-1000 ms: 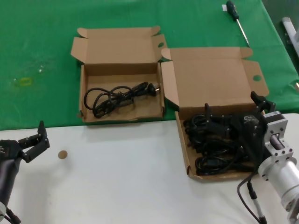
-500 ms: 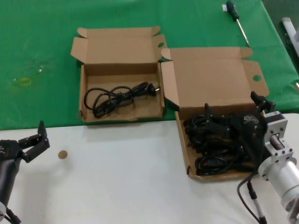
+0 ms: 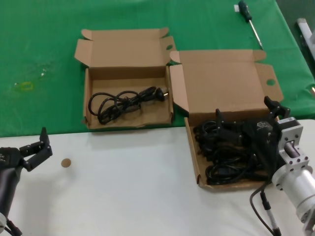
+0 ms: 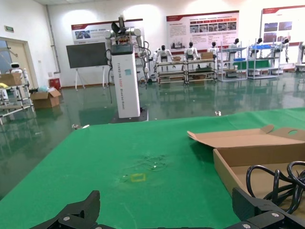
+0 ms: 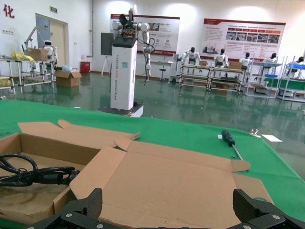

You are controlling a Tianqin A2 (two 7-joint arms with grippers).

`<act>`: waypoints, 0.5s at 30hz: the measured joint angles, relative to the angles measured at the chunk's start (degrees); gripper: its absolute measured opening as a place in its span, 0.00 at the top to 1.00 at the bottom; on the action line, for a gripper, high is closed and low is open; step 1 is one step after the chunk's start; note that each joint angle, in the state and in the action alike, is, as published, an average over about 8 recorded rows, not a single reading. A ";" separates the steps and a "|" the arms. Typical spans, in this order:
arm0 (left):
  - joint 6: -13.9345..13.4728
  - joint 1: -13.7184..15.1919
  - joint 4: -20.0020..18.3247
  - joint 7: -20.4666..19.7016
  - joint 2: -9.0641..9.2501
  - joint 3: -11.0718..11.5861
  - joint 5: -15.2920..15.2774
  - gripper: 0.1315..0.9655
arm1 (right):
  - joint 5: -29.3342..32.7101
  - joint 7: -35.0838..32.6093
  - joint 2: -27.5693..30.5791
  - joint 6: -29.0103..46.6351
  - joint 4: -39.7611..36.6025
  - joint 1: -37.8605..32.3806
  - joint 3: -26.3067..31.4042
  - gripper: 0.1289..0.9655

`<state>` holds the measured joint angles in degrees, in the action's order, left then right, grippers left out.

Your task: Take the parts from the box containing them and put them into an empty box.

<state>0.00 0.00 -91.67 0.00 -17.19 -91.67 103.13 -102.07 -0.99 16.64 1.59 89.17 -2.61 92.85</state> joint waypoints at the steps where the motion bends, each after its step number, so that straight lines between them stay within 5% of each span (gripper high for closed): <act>1: 0.00 0.00 0.00 0.00 0.00 0.00 0.00 0.00 | 0.00 0.00 0.00 0.00 0.00 0.00 0.00 0.00; 15: 0.00 0.00 0.00 0.00 0.00 0.00 0.00 0.00 | 0.00 0.00 0.00 0.00 0.00 0.00 0.00 0.00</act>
<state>0.00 0.00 -91.67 0.00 -17.19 -91.67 103.13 -102.07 -0.99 16.64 1.59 89.17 -2.61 92.85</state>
